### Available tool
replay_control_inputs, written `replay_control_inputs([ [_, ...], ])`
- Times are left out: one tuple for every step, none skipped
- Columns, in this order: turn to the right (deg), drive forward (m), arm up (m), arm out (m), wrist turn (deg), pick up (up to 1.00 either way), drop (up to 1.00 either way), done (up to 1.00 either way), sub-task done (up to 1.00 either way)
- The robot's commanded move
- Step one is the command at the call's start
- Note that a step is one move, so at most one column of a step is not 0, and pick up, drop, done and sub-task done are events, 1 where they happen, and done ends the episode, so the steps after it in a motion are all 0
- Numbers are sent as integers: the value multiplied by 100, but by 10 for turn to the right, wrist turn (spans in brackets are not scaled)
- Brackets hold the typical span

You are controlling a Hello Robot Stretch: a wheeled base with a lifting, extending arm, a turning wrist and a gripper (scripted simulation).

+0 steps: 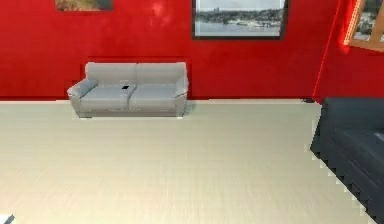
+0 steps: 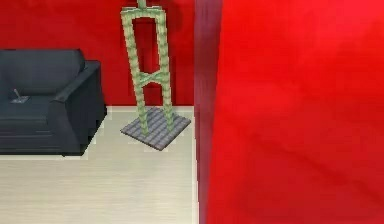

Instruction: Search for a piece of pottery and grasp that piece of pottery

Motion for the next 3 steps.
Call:
replay_control_inputs([
  [-240,0,0,0,0,0,0,0,0],
  [0,75,0,0,0,0,0,0,0],
  [0,45,0,0,0,0,0,0,0],
])
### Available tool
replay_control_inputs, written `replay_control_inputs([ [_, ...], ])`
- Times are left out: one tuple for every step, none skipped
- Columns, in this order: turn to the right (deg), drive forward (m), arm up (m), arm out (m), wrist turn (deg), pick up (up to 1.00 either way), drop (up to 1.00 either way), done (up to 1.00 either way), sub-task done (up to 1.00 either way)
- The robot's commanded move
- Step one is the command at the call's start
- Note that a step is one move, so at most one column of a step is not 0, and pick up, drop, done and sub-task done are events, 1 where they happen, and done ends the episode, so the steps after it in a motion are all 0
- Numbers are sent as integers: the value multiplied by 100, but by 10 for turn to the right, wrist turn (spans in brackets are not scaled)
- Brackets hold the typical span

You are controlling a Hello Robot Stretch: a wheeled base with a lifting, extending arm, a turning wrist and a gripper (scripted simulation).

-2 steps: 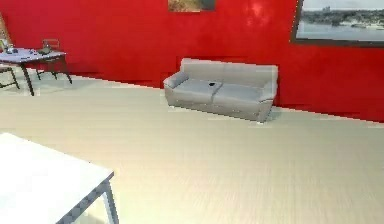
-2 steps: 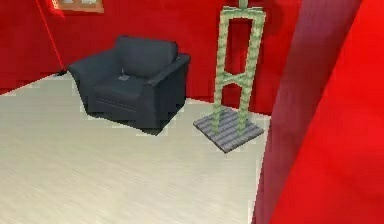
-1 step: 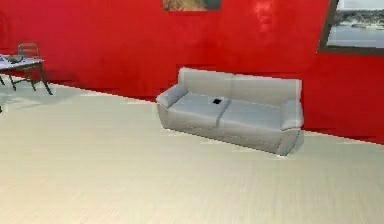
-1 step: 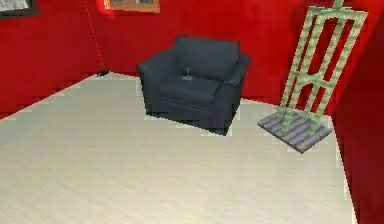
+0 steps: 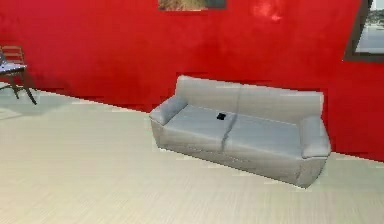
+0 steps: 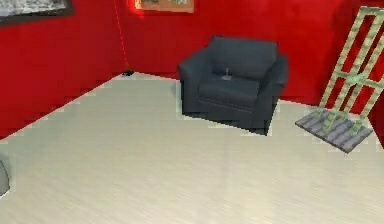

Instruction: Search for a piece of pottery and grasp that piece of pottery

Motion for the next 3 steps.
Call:
replay_control_inputs([
  [-450,0,0,0,0,0,0,0,0],
  [-180,0,0,0,0,0,0,0,0],
  [0,100,0,0,0,0,0,0,0],
])
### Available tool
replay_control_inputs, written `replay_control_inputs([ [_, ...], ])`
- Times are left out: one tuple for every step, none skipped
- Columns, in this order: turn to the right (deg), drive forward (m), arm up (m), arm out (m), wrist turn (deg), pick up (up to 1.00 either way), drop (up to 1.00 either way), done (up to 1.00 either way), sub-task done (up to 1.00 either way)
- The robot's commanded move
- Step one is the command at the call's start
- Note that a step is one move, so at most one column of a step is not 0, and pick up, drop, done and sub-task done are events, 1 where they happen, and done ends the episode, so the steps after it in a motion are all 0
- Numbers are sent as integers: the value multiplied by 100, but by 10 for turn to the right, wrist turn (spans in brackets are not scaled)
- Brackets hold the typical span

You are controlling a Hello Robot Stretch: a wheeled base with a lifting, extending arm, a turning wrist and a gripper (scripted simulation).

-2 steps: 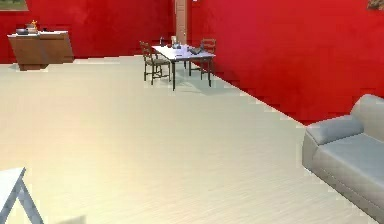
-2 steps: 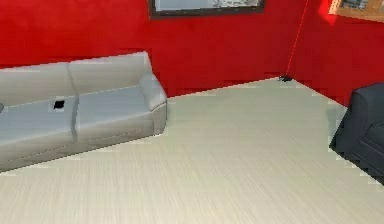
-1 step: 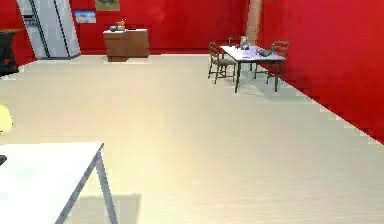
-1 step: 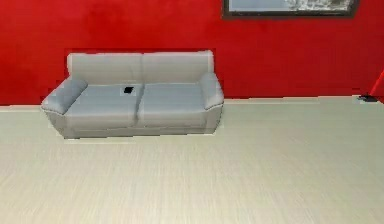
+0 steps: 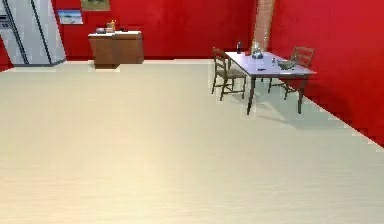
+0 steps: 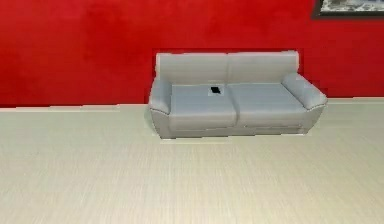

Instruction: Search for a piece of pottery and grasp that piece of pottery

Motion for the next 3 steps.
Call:
replay_control_inputs([
  [-60,0,0,0,0,0,0,0,0],
  [0,30,0,0,0,0,0,0,0],
  [-240,0,0,0,0,0,0,0,0],
])
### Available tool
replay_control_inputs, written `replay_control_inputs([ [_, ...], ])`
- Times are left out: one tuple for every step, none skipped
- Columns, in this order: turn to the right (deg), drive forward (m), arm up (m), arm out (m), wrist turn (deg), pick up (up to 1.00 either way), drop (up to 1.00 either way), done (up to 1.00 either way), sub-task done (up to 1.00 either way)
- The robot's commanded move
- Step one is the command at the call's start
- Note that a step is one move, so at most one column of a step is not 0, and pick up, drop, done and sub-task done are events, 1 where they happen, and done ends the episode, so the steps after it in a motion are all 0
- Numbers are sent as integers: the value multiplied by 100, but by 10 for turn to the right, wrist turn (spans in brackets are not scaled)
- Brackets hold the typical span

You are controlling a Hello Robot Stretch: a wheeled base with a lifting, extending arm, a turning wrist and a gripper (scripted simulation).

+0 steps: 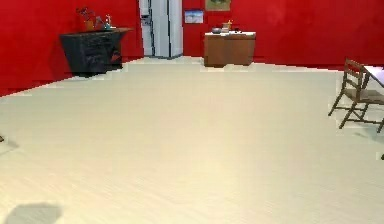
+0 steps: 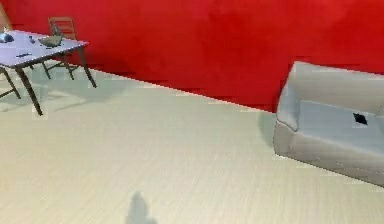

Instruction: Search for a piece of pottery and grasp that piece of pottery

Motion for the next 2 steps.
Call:
replay_control_inputs([
  [0,100,0,0,0,0,0,0,0],
  [0,100,0,0,0,0,0,0,0],
])
